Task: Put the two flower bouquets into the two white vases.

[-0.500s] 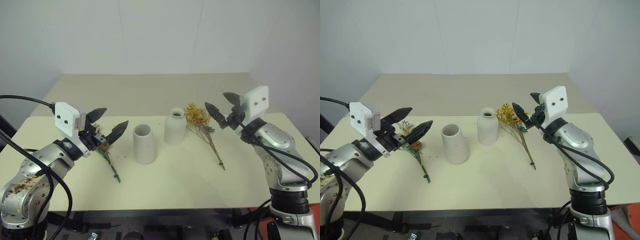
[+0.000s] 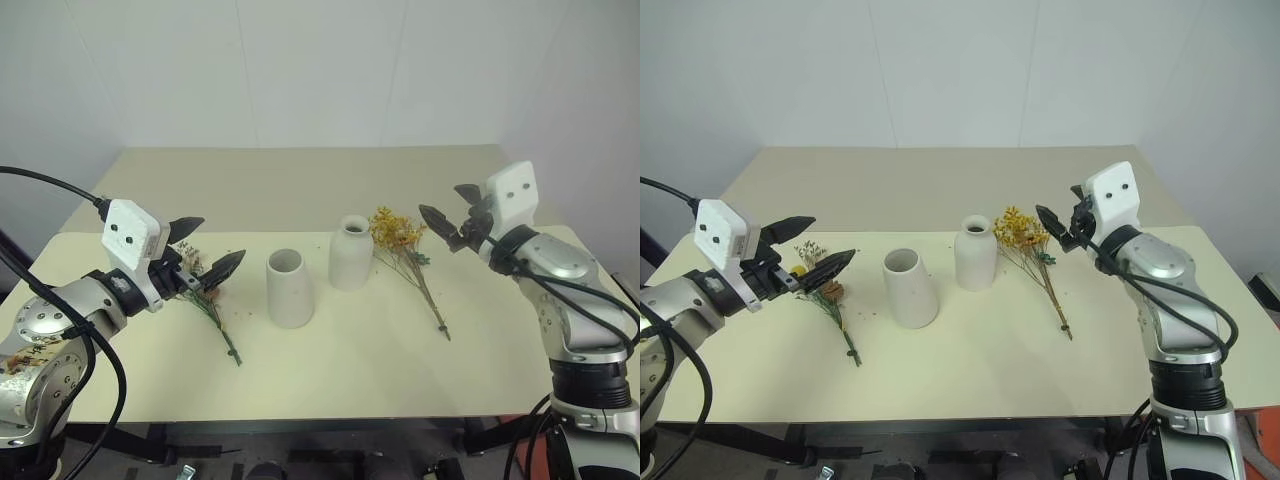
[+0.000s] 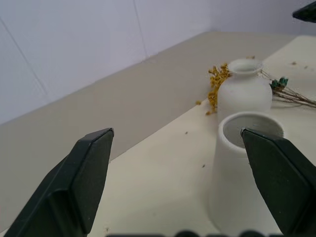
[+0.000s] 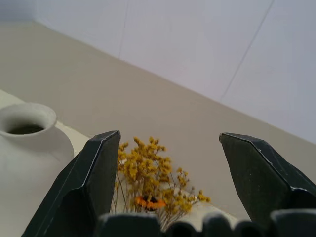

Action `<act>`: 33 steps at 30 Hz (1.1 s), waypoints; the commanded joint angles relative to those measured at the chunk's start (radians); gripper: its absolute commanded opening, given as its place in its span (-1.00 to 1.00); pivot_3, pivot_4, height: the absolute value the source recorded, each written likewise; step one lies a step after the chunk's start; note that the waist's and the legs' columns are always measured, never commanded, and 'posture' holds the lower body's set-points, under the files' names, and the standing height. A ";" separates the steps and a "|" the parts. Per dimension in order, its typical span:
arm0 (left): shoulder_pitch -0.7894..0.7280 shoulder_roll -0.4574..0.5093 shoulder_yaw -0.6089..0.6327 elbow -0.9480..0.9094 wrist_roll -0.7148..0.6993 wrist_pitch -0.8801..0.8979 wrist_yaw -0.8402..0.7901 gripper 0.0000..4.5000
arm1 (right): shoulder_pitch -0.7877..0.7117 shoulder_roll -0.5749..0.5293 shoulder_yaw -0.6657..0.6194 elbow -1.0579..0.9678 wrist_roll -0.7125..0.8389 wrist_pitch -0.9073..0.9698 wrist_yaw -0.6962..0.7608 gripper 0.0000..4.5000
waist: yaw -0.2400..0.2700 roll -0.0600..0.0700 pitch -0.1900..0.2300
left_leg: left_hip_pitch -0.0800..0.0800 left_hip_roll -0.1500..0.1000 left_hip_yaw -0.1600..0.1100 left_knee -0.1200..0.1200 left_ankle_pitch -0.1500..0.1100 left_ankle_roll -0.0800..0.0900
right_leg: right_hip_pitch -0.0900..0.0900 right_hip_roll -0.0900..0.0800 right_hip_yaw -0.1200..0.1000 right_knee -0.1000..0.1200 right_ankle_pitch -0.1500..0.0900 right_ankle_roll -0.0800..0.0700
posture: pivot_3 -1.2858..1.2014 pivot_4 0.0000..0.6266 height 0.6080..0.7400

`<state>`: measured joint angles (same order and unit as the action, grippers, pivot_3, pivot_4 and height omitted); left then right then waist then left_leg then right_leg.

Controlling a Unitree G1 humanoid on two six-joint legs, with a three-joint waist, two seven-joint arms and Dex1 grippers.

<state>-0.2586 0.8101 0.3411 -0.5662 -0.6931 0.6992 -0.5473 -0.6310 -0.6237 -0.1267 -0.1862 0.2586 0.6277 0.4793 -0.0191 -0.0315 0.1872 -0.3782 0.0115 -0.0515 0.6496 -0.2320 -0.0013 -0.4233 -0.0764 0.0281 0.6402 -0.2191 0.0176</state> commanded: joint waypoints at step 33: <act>-0.941 -0.195 -0.609 0.719 0.324 -0.068 -0.721 1.00 | -0.411 -0.217 0.600 0.452 -0.056 0.539 0.449 0.69 | -0.028 0.001 0.000 | -0.012 -0.001 0.000 0.003 0.000 0.001 | -0.009 0.000 -0.001 0.000 0.000 0.001 | 0.03 -0.52 1.00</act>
<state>-1.1709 0.6154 -0.2717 0.1726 -0.3775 0.6255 -1.2580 -1.0127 -0.8426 0.4631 0.2472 0.2241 1.2019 0.8982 -0.0472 -0.0310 0.1876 -0.3900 0.0109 -0.0517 0.6526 -0.2325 -0.0003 -0.4331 -0.0765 0.0274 0.6404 -0.2189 0.0183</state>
